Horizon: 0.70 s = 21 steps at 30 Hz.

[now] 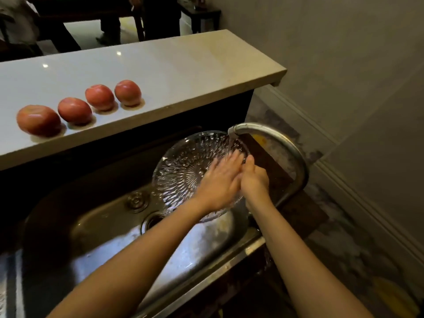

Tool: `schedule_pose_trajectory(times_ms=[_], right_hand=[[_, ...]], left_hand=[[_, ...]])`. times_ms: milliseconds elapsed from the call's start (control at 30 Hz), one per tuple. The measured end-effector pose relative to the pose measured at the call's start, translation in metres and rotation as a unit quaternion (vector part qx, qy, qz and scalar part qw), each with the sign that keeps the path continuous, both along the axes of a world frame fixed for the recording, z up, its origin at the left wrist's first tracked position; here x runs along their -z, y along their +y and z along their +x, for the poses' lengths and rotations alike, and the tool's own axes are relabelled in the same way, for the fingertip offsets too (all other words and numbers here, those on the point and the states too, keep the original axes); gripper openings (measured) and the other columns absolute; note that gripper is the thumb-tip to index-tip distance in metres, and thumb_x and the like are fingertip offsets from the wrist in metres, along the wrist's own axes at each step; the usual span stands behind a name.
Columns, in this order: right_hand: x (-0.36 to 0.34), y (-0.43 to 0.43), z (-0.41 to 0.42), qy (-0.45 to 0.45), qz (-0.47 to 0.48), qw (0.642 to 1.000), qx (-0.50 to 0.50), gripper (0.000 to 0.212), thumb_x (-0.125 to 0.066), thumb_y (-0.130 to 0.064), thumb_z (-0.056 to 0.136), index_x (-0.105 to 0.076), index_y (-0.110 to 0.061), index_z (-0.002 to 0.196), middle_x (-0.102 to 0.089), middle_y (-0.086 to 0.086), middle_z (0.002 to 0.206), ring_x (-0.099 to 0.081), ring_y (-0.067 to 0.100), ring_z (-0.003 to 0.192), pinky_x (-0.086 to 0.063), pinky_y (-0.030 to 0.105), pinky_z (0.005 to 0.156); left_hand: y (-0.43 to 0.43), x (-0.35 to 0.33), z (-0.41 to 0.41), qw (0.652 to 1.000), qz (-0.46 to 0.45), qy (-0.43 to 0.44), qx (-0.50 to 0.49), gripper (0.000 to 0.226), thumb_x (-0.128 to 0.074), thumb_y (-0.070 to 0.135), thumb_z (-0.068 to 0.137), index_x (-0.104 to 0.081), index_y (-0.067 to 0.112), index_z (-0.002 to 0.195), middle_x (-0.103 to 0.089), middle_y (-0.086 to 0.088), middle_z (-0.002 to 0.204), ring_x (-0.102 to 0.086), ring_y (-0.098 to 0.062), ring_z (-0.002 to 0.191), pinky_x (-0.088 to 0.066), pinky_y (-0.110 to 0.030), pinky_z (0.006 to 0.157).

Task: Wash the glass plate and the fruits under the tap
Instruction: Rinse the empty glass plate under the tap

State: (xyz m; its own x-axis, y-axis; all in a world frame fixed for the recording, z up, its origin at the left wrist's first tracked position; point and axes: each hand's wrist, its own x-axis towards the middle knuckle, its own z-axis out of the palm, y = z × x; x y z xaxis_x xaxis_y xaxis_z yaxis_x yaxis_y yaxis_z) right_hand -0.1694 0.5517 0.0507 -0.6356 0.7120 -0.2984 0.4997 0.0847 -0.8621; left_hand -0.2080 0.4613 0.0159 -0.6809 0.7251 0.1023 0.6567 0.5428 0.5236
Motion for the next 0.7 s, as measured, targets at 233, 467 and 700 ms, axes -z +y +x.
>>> schedule_pose_trajectory(times_ms=[233,467,700], right_hand=[[-0.003,0.002,0.009,0.075,-0.07,0.994,0.046,0.057,-0.027,-0.043,0.099,-0.065,-0.012,0.07,-0.065,0.005,0.05,-0.046,0.003,0.027,-0.03,0.013,0.029],[0.002,0.003,0.005,0.055,-0.022,0.998,0.033,0.06,-0.025,-0.048,0.098,-0.069,-0.008,0.09,-0.072,0.016,0.082,-0.061,0.019,0.062,-0.05,0.037,0.069],[0.006,-0.009,0.011,0.084,-0.076,0.993,0.033,0.061,-0.025,-0.046,0.099,-0.07,-0.013,0.074,-0.066,0.001,0.051,-0.056,0.009,0.04,-0.042,0.019,0.041]], left_hand=[[-0.013,0.003,-0.068,0.99,-0.055,-0.007,-0.128,0.058,-0.016,0.048,0.097,-0.003,0.025,0.149,0.003,0.005,0.158,0.003,-0.012,0.145,0.003,-0.037,0.116],[-0.036,0.021,0.018,0.997,-0.027,-0.041,-0.064,0.062,-0.005,0.057,0.09,0.013,0.031,0.143,0.021,0.009,0.152,0.017,-0.011,0.143,0.017,-0.034,0.113],[0.007,-0.011,-0.047,0.995,-0.076,0.017,-0.069,0.056,-0.015,0.043,0.099,-0.003,0.021,0.149,0.0,0.0,0.159,0.003,-0.013,0.146,0.003,-0.039,0.118]])
